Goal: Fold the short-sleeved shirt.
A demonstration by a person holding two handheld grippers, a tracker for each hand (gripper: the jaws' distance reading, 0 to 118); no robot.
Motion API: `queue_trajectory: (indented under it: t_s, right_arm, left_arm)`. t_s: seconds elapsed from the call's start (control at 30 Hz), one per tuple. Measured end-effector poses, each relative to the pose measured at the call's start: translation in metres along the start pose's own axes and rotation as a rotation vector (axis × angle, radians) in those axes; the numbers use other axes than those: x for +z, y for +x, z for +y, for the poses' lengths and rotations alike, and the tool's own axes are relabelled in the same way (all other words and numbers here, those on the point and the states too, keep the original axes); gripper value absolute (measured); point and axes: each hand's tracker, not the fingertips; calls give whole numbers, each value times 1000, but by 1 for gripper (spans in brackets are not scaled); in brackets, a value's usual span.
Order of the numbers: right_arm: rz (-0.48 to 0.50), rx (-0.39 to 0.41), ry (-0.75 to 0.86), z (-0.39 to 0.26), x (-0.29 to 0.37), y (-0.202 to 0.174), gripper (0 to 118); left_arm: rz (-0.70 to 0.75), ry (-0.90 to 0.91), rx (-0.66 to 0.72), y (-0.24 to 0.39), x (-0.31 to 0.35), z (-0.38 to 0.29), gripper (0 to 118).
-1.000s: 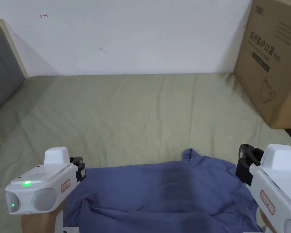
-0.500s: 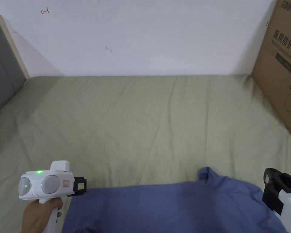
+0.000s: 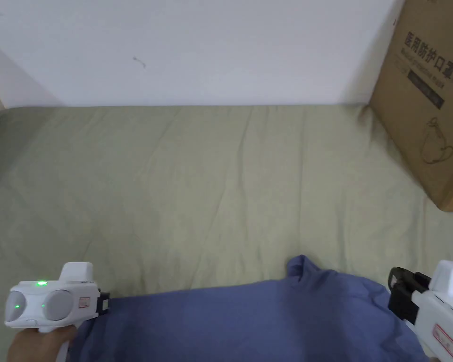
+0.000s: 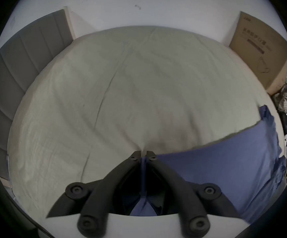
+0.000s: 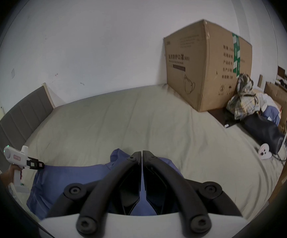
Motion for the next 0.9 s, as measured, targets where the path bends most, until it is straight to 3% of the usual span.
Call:
queue_trajectory:
  t_s: [0.1,0.13,0.2,0.23,0.27,0.3,0.4,0.47,0.6,0.63,0.8,0.9]
  right_arm:
    - [-11,-47,-98,6,-35,17,5]
    - [-9,-44,-155,9,-51,23,12]
    - [-23,-33,-240,10,-83,32,41]
    - [-36,-29,-300,11,-101,35,67]
    - [-32,-26,-323,9,-117,38,78]
    - [-27,-20,-342,8,-129,40,81]
    - [-80,62,-432,0,-170,43,80]
    - [-92,108,-485,-7,-186,41,71]
    - [-46,118,-511,-16,-192,38,31]
    - [-35,117,-498,-16,-188,37,6]
    - [-24,175,-382,-8,-148,35,3]
    - [38,142,-305,2,-101,39,3]
  left_arm:
    - [5,74,-7,4,24,0,2]
    - [-12,99,-2,5,35,0,2]
    - [-40,141,-4,8,54,1,2]
    - [-42,149,-11,9,63,0,1]
    - [-49,157,-13,10,70,0,1]
    - [-53,168,-14,11,75,0,1]
    - [-66,182,-1,10,85,-4,1]
    - [-67,183,7,14,90,-7,1]
    - [-64,168,12,13,89,-12,1]
    - [-62,163,16,13,89,-14,1]
    - [-64,159,60,0,87,-24,1]
    - [-61,160,77,-7,95,-32,1]
